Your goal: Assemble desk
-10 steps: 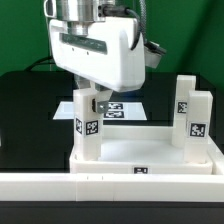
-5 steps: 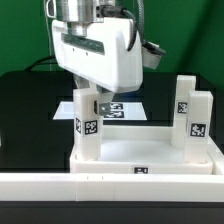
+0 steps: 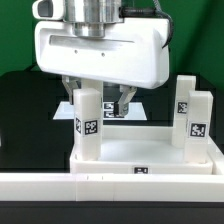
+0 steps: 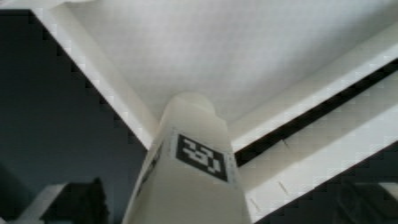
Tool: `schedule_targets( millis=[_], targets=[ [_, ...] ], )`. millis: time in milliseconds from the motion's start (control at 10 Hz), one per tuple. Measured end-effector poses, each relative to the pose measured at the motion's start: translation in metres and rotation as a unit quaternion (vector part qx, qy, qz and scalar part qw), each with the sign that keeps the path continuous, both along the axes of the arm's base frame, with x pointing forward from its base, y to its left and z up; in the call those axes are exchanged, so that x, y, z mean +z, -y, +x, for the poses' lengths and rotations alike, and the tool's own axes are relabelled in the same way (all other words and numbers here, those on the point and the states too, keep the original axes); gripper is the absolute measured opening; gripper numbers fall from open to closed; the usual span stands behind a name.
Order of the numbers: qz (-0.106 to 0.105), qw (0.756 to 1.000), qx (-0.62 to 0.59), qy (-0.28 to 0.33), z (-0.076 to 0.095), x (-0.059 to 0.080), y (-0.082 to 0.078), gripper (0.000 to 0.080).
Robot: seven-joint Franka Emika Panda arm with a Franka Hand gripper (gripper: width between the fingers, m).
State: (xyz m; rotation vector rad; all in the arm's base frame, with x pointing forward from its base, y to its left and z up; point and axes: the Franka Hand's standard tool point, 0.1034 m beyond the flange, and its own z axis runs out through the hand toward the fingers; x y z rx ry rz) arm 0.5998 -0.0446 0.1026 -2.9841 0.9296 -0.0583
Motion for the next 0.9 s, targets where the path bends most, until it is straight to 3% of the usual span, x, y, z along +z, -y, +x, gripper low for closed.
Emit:
schedule_targets(
  millis=[300,900],
  targets=[
    [-0.007,0.994,0.106,0.000,0.000,0.000,0.003,0.0649],
    [-0.022,0.945,0.326,-0.005,-0.001,0.000,0.016,0.0649]
  ],
)
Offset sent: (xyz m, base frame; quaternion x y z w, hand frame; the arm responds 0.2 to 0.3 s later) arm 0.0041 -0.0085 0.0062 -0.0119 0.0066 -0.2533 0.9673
